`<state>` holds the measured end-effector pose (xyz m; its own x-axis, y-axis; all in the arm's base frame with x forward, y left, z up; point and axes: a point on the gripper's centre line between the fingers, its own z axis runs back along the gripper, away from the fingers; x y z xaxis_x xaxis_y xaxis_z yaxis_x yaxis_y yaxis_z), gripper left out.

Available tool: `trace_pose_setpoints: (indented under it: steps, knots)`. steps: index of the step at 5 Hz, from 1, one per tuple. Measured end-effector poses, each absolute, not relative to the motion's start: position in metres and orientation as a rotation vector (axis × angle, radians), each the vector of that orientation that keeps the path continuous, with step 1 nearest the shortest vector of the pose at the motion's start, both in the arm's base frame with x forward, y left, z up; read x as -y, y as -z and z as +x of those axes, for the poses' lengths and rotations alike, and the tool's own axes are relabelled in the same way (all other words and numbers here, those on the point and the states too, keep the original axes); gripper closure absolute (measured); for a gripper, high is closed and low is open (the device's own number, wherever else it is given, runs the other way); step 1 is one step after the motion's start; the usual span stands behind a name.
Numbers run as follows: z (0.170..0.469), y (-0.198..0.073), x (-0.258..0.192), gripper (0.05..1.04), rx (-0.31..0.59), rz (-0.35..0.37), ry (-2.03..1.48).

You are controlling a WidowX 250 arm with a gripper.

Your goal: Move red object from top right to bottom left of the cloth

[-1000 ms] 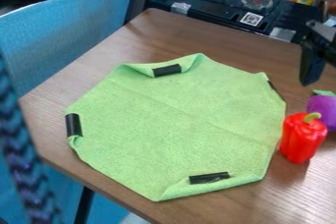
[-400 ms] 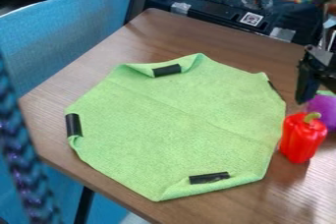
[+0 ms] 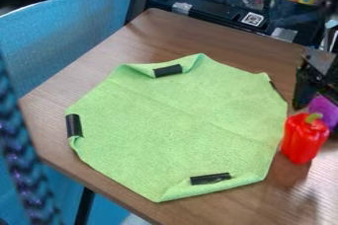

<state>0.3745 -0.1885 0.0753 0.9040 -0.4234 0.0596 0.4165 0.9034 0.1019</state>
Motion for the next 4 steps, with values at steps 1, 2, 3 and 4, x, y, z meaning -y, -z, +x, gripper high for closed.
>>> trace_pose_setpoints:
  steps: [1, 2, 3, 4]
  knots:
    - [0.3753, -0.073, 0.1863, 0.382, 0.079, 0.103, 0.416]
    - [0.3764, -0.0713, 0.1858, 0.678, 0.079, 0.109, 0.421]
    - [0.3765, -0.0713, 0.1861, 0.888, 0.081, 0.107, 0.418]
    - [0.3759, -0.0712, 0.1856, 0.976, 0.075, 0.106, 0.417]
